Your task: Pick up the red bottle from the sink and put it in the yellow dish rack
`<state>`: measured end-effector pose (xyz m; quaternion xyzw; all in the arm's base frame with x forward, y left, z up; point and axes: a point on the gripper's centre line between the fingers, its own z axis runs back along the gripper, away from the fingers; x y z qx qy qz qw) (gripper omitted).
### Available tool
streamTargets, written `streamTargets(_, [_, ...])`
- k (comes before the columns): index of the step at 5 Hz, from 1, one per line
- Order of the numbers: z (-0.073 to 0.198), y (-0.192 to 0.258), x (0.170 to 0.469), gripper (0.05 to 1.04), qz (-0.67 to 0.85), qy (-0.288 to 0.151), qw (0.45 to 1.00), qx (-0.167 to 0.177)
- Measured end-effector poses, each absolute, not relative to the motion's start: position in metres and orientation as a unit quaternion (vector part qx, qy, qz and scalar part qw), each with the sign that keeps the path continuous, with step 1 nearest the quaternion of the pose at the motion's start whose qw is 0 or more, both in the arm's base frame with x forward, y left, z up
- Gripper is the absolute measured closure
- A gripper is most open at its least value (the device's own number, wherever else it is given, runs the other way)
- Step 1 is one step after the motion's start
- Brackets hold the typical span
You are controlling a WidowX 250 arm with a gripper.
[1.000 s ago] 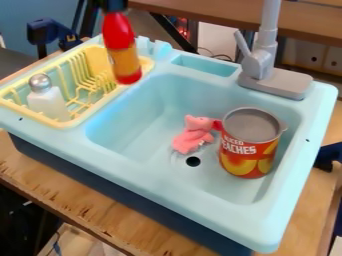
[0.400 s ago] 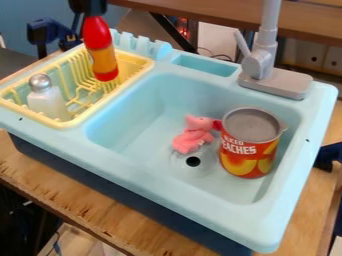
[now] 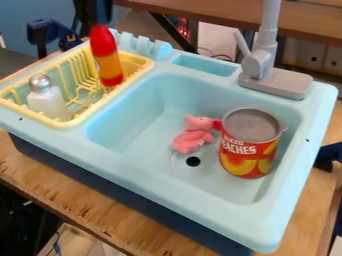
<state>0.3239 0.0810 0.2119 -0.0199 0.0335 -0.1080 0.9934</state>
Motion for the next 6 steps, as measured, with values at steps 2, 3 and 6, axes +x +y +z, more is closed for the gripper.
streamTargets(2, [0.1984,0.0744,0.3338,0.754,-0.110,0.056,0.991,-0.055])
streamTargets(3, [0.1946,0.0743,0.3344,0.684,-0.104,0.063,0.991,-0.058])
streamTargets(6, [0.2000,0.0710,0.3317,0.078,-0.083,0.036,0.995,-0.052])
